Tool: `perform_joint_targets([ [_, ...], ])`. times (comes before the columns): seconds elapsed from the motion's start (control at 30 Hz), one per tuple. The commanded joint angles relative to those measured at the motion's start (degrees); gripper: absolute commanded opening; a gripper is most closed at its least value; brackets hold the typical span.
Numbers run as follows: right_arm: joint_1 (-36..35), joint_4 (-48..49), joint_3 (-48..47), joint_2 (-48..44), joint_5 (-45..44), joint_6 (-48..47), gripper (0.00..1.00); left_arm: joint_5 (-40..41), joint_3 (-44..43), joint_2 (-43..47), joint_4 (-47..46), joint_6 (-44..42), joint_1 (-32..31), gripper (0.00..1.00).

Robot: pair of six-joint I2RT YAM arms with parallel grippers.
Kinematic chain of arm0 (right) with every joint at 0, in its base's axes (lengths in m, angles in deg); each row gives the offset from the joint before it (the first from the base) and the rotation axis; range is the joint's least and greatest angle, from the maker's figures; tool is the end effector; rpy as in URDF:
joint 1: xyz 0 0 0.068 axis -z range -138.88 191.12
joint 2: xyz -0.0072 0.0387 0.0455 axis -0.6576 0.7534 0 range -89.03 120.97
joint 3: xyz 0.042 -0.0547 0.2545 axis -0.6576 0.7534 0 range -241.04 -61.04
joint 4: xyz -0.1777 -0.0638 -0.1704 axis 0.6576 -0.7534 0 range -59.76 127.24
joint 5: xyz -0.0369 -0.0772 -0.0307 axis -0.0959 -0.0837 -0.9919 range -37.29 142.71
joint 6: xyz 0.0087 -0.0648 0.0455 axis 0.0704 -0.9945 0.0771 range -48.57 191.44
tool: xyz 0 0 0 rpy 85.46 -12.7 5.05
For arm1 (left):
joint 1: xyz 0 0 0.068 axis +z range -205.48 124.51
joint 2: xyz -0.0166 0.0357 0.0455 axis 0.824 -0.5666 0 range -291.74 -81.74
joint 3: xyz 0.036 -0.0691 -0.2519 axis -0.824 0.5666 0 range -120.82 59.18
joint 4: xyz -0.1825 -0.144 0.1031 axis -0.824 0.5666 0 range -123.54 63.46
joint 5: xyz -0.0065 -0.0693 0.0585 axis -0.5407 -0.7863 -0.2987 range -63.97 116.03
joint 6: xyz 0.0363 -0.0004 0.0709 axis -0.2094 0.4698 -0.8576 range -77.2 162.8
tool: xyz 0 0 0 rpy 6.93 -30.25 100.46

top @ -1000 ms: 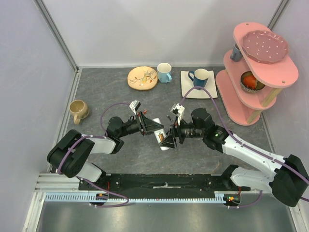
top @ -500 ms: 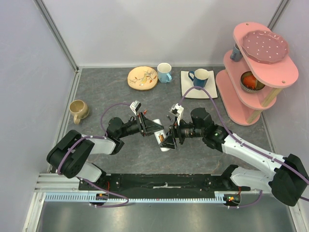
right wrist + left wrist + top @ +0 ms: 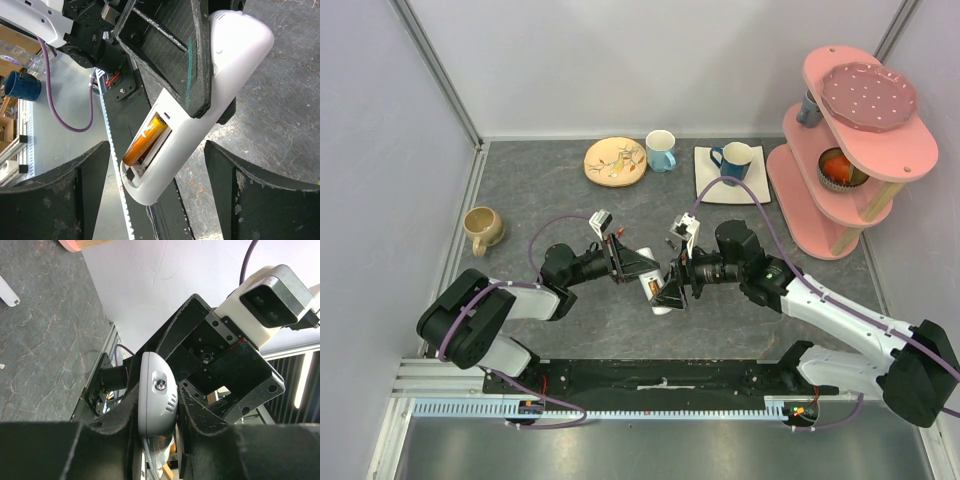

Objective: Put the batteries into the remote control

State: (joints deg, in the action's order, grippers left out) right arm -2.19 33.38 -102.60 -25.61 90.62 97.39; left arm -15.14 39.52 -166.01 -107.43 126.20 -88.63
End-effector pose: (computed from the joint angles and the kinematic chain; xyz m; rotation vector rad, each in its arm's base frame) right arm 0.1633 0.2118 0.2527 -0.7909 2.0763 1.3893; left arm 0.2051 -0.1879 0.1983 -0.0422 1.8707 -2.0511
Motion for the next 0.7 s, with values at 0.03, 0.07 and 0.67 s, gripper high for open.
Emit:
perform_joint_targets([
  [0.03,0.16,0.52,-2.56,-1.98,-0.46,0.5,0.84,-1.28,0.32,0.77,-21.47,-1.31,-0.16,0.02],
  [0.07,0.24,0.6,-2.56,-1.98,-1.08,1.02,0.84,-1.37,0.32,0.95,-21.47,-1.48,-0.16,0.02],
  [0.67,3.23,14.93,3.94,-1.54,2.69,14.73,0.81,-2.07,1.29,3.67,-21.47,-2.27,-0.16,0.02],
])
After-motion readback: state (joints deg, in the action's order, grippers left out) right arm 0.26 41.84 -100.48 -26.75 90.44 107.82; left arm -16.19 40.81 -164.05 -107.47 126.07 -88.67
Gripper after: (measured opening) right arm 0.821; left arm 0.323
